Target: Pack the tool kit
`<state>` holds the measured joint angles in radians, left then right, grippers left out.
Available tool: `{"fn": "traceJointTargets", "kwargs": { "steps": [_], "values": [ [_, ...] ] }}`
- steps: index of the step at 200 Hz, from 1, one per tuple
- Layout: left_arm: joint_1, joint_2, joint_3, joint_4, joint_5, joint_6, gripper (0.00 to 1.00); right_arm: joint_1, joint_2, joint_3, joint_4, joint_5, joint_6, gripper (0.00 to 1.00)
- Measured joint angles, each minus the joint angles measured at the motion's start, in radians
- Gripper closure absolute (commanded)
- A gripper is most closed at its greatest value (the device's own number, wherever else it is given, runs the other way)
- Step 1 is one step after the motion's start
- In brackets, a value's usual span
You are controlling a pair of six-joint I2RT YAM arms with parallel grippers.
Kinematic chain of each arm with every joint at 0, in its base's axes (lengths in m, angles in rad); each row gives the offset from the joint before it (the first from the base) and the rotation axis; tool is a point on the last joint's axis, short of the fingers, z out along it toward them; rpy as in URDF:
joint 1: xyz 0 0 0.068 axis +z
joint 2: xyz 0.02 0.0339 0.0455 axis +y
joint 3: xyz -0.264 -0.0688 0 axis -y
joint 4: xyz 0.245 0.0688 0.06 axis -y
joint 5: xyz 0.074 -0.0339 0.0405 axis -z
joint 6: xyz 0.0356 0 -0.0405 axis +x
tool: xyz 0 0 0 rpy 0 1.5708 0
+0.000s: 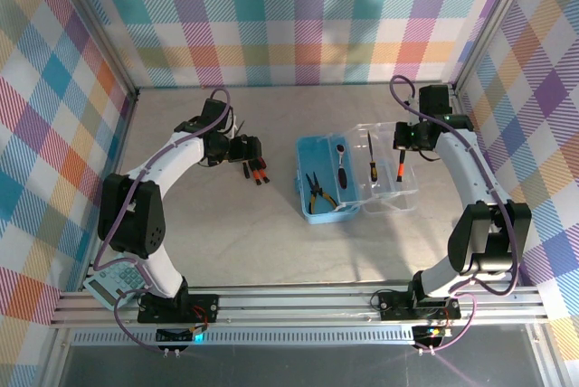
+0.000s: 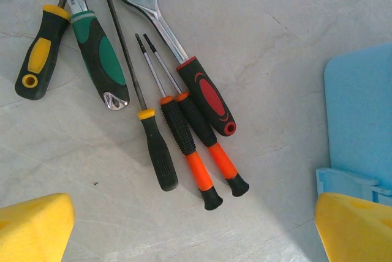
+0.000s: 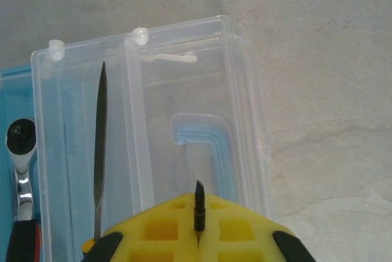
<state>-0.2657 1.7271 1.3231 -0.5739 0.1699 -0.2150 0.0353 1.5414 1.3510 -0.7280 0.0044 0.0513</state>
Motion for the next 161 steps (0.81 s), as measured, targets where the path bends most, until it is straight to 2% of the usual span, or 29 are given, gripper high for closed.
{"fn": "traceJointTargets", "kwargs": {
  "steps": [78, 161],
  "values": [
    [0.0, 0.004, -0.003, 0.0, 0.0, 0.0, 0.0, 0.031, 0.057, 0.003, -0.002, 0.02, -0.008, 1.0],
    [0.0, 0.027, -0.003, -0.001, -0.023, 0.004, 0.02, 0.05, 0.087, 0.071, -0.032, 0.024, -0.019, 0.49]
  ]
}}
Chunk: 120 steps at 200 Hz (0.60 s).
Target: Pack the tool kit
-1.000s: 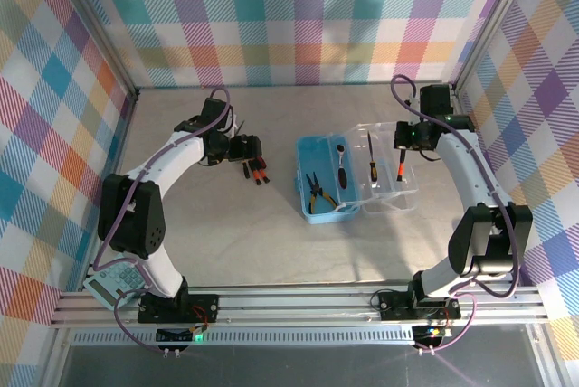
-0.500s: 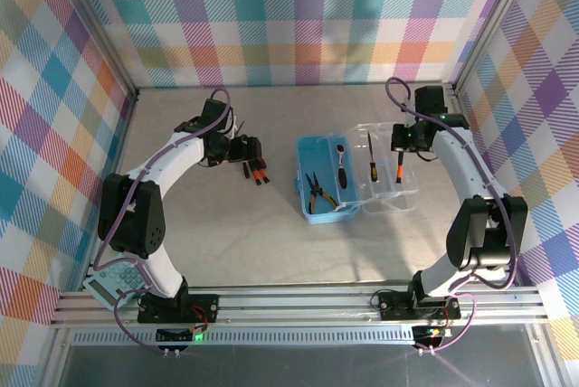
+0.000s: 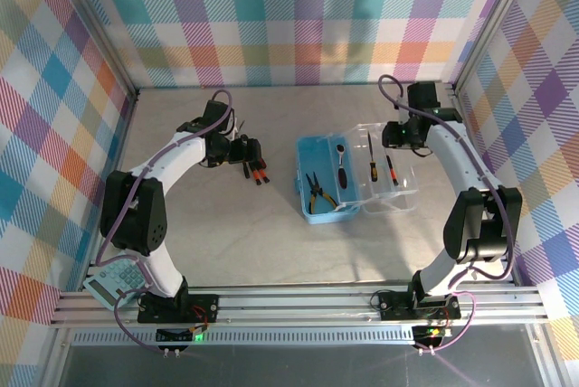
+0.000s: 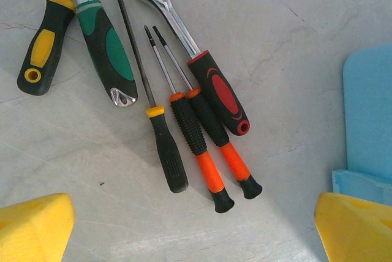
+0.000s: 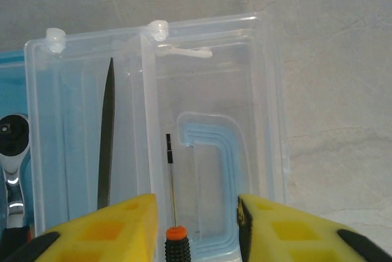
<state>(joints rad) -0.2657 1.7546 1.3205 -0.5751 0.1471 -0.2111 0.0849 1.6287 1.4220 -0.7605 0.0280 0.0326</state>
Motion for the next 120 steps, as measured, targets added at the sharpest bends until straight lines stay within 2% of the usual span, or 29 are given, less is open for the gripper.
{"fn": "traceJointTargets", "kwargs": {
  "steps": [14, 29, 41, 70, 83, 120],
  "values": [
    [0.0, 0.011, 0.0, -0.002, -0.008, 0.001, 0.06, 0.01, -0.003, 0.021, -0.006, -0.002, -0.005, 0.33],
    [0.0, 0.03, 0.005, -0.004, -0.016, 0.003, 0.1, 0.04, -0.016, 0.027, -0.005, -0.009, -0.007, 0.11],
    [0.0, 0.049, 0.008, -0.004, -0.023, 0.003, 0.12, 0.082, -0.037, 0.027, -0.008, -0.022, -0.017, 0.0],
    [0.0, 0.089, 0.021, -0.026, -0.074, 0.007, 0.17, 0.202, -0.081, 0.027, 0.0, -0.056, -0.024, 0.01],
    [0.006, 0.101, 0.033, -0.041, -0.105, 0.014, 0.25, 0.246, -0.084, 0.027, 0.008, -0.075, -0.023, 0.01],
    [0.047, 0.167, 0.129, -0.059, -0.169, 0.044, 0.36, 0.272, -0.083, 0.006, 0.02, -0.097, -0.018, 0.01]
  ]
}}
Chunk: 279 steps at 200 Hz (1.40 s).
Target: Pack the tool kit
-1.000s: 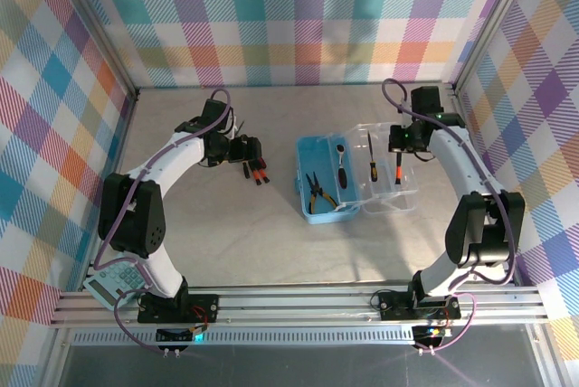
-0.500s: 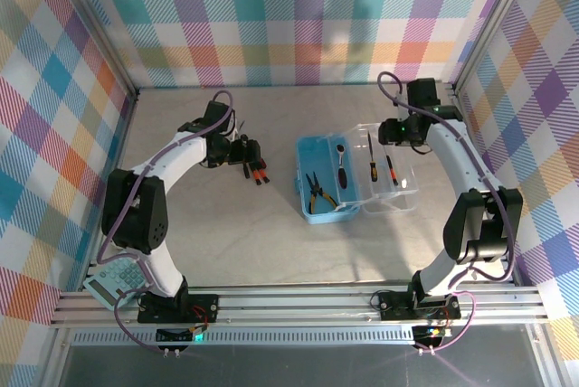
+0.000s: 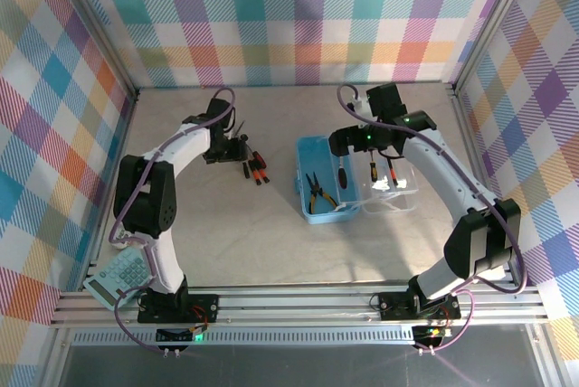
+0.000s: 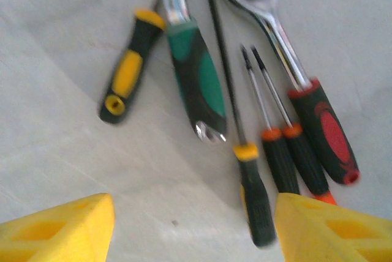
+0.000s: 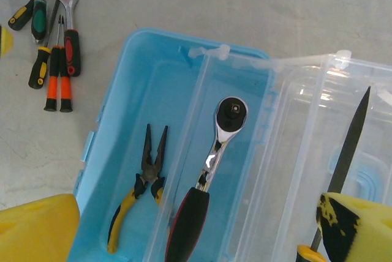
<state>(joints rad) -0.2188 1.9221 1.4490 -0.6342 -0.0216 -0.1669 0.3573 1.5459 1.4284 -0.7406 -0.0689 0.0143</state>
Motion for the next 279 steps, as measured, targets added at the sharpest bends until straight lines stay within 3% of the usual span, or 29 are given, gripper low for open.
{"fn": "traceJointTargets", "kwargs": {
  "steps": [28, 112, 166, 217, 279],
  "values": [
    [0.035, 0.082, 0.096, -0.015, -0.049, 0.016, 0.47, 0.004, 0.0, -0.009, 0.004, -0.003, 0.006, 0.01],
    [0.053, 0.264, 0.254, -0.066, -0.077, 0.058, 0.56, 0.004, 0.0, -0.025, 0.014, -0.004, 0.01, 0.01],
    [0.064, 0.306, 0.293, -0.091, -0.075, 0.072, 0.73, 0.004, 0.0, -0.026, 0.014, -0.003, 0.011, 0.01],
    [0.064, 0.301, 0.291, -0.093, -0.073, 0.073, 1.0, 0.004, 0.0, -0.026, 0.014, -0.003, 0.011, 0.01],
    [0.064, 0.229, 0.187, -0.11, -0.113, 0.074, 1.0, 0.004, 0.0, -0.026, 0.014, -0.004, 0.011, 0.01]
  ]
}}
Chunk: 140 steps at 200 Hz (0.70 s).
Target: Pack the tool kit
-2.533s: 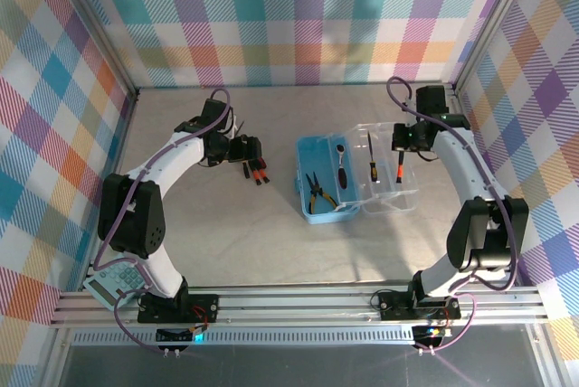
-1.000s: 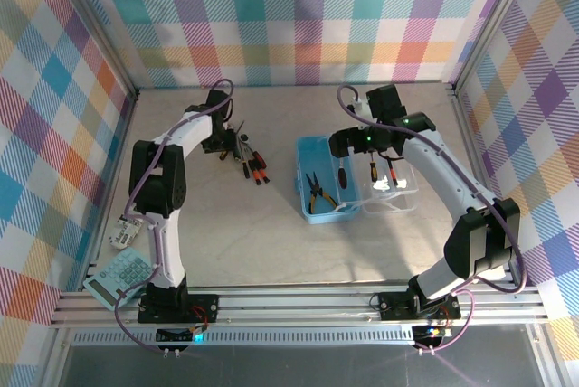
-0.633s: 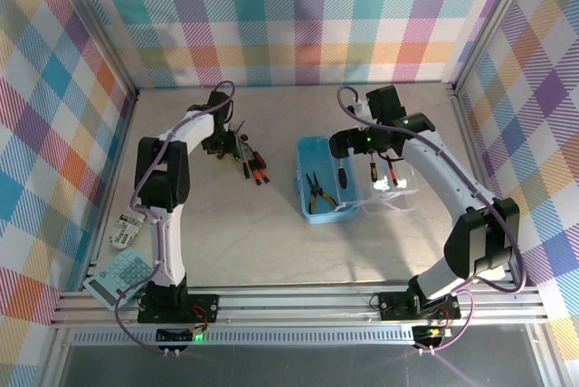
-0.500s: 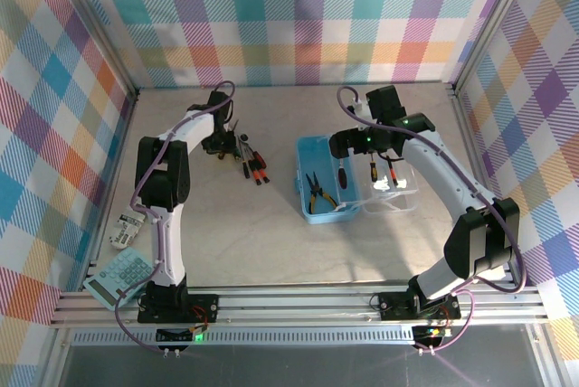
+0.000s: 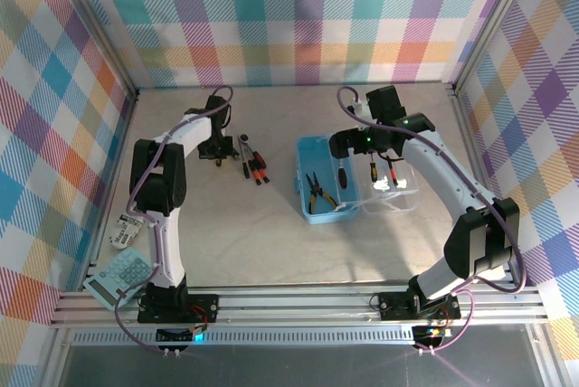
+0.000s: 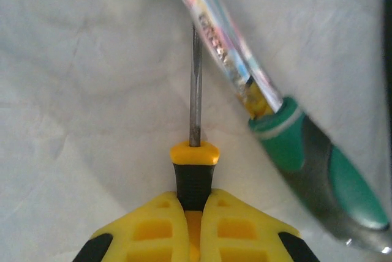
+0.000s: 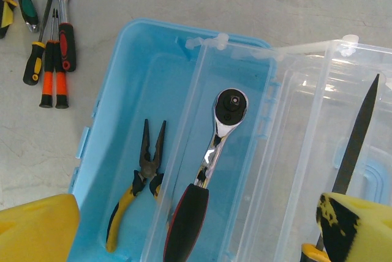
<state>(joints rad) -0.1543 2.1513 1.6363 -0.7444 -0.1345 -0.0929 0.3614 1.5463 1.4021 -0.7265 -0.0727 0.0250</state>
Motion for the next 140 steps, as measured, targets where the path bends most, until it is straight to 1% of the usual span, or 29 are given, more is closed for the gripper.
{"fn": "traceJointTargets", "kwargs": {
  "steps": [50, 104, 124, 140],
  "values": [
    [0.0, -0.039, -0.003, -0.085, -0.036, 0.003, 1.0, 0.0, 0.0, 0.0, 0.0, -0.009, 0.0, 0.01],
    [-0.013, -0.168, -0.003, -0.225, -0.228, 0.009, 1.0, 0.0, 0.001, 0.0, 0.001, -0.019, -0.001, 0.01],
    [-0.014, -0.219, -0.002, -0.245, -0.267, 0.009, 1.0, 0.0, 0.006, 0.0, 0.001, -0.027, 0.0, 0.01],
    [-0.016, -0.249, -0.002, -0.249, -0.271, 0.008, 1.0, 0.0, 0.009, 0.0, 0.002, -0.034, 0.0, 0.01]
  ]
}}
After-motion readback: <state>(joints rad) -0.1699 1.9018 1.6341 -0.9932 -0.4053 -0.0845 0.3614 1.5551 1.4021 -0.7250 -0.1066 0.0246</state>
